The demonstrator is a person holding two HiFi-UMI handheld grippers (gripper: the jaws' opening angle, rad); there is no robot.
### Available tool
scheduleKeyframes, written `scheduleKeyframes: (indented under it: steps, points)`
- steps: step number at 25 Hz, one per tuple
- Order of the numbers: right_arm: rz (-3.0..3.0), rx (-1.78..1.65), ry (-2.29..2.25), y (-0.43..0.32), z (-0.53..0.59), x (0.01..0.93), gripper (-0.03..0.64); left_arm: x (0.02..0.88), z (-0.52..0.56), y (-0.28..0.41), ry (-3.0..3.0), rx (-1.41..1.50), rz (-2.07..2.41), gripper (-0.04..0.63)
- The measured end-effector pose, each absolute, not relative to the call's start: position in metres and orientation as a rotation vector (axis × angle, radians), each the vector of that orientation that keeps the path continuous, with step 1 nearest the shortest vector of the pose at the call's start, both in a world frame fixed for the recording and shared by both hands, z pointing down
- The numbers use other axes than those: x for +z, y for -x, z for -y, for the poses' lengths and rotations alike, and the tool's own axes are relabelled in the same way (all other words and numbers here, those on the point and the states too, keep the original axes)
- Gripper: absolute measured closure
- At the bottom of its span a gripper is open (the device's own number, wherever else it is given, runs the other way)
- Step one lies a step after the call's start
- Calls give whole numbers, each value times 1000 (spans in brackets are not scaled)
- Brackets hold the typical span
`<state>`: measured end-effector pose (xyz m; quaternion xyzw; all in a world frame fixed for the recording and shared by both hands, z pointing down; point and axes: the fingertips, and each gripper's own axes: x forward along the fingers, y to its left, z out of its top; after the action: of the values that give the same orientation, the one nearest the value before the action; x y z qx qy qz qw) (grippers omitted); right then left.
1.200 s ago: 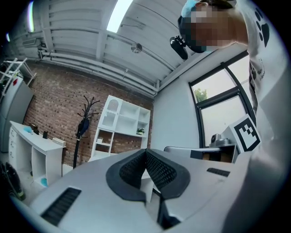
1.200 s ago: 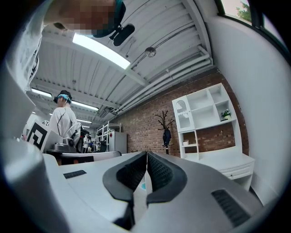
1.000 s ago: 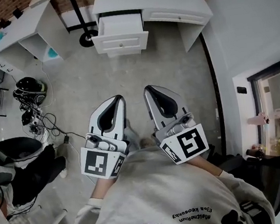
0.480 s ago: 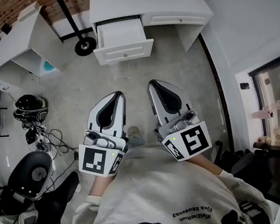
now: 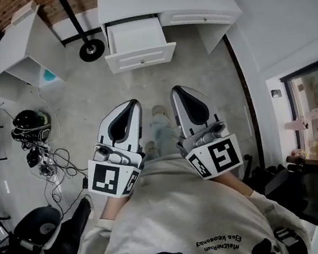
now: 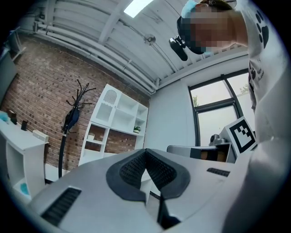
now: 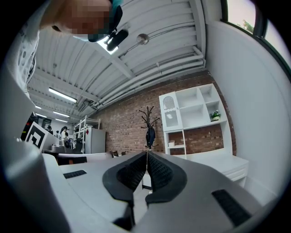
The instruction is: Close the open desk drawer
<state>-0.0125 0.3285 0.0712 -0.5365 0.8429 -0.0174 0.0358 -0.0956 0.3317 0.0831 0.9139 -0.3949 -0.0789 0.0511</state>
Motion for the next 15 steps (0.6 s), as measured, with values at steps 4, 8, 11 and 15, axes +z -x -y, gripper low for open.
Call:
scheduleKeyframes:
  steps: [4, 8, 11, 15]
  points:
    - [-2619, 3, 1620, 21, -313, 72, 584, 89, -317, 102, -2772, -278, 1227, 577]
    - [-2632, -41, 1595, 20, -288, 82, 584, 95, -298, 102, -2760, -282, 1254, 577]
    - [-2635, -44, 1575, 13, -265, 82, 584, 94, -277, 97, -2755, -292, 1272, 577]
    - [-2639, -73, 1551, -6, -225, 84, 584, 99, -239, 79, -2741, -270, 1289, 577]
